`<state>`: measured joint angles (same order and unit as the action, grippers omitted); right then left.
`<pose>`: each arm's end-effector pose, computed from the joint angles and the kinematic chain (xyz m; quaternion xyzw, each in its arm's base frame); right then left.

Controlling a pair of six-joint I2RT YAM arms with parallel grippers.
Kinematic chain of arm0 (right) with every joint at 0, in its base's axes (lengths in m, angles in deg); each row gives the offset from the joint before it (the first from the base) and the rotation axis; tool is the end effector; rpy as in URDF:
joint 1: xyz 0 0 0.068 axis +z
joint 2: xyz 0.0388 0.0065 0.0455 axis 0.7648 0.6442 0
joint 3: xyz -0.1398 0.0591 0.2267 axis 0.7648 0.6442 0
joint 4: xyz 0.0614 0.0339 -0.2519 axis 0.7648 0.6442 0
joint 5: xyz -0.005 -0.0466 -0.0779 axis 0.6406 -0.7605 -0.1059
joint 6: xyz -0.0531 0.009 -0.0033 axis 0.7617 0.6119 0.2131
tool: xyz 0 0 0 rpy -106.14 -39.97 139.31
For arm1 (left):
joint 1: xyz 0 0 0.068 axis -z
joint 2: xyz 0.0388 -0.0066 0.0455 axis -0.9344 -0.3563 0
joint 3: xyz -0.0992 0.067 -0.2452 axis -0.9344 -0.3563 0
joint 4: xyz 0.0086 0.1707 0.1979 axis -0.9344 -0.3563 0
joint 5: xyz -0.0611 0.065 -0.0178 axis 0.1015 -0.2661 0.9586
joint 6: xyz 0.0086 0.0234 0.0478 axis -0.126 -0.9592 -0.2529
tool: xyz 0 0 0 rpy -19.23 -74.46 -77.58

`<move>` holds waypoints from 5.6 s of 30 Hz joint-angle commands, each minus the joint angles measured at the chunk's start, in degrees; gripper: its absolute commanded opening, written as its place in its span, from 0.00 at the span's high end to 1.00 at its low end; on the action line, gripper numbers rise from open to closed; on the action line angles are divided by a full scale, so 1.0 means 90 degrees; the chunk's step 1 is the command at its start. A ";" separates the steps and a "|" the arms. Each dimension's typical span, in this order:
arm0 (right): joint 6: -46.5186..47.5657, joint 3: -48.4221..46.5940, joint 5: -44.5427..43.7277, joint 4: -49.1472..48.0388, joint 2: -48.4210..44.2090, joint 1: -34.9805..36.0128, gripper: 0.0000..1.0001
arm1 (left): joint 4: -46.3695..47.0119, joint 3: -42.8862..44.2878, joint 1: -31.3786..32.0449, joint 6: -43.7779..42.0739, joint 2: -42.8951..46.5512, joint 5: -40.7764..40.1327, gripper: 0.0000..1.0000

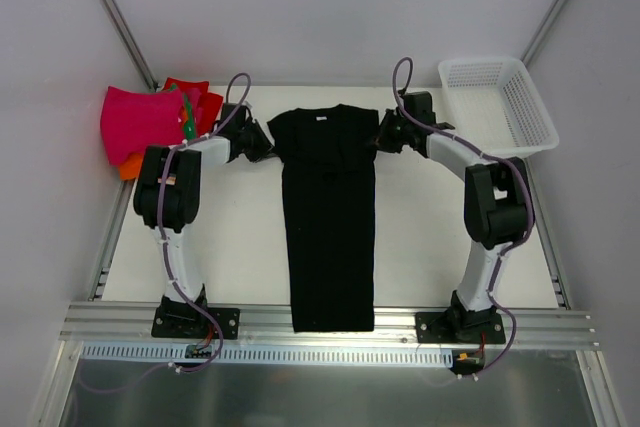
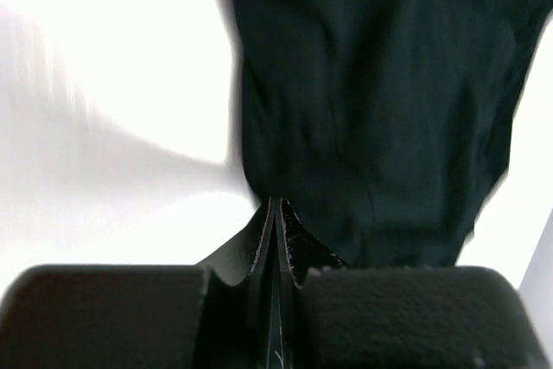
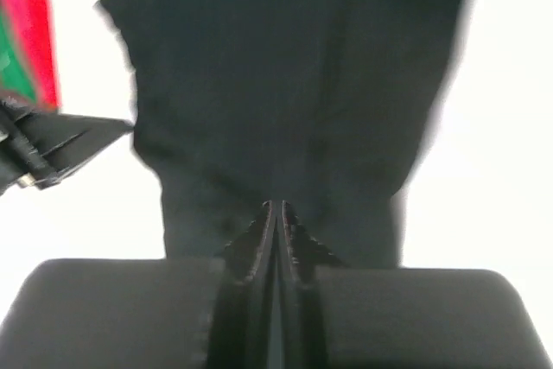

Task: Fold and stack the t-shirts

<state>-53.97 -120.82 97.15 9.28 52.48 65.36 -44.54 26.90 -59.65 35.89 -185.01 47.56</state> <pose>0.4233 0.1295 0.2137 -0.0478 0.8840 0.2754 0.3747 0.4332 -0.0848 0.1561 -0.1495 0.8799 -0.3163 0.3216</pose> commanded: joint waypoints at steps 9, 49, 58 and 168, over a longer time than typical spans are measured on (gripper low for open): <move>0.0237 0.2680 0.0087 -0.0824 -0.2872 0.0489 0.43 | -0.0003 -0.2327 0.0861 -0.0599 0.3552 -0.1054 0.40; -0.2780 0.8111 0.1082 0.0329 -0.7992 0.2305 0.32 | -0.1469 -0.7505 0.8312 0.5650 0.8847 -0.4344 0.36; -0.3073 0.8199 0.1180 0.0631 -0.8080 0.2530 0.32 | -0.1419 -0.6968 0.9240 0.6500 0.7402 -0.4735 0.37; -0.0584 0.2428 0.1297 0.1061 -0.2476 0.1602 0.99 | 0.0668 -0.3950 0.2747 -0.0247 0.4990 -0.1544 1.00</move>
<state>-61.08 -95.18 106.62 18.98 28.52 80.79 -44.94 -10.95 -33.16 36.35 -138.26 28.94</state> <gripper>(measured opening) 0.020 0.017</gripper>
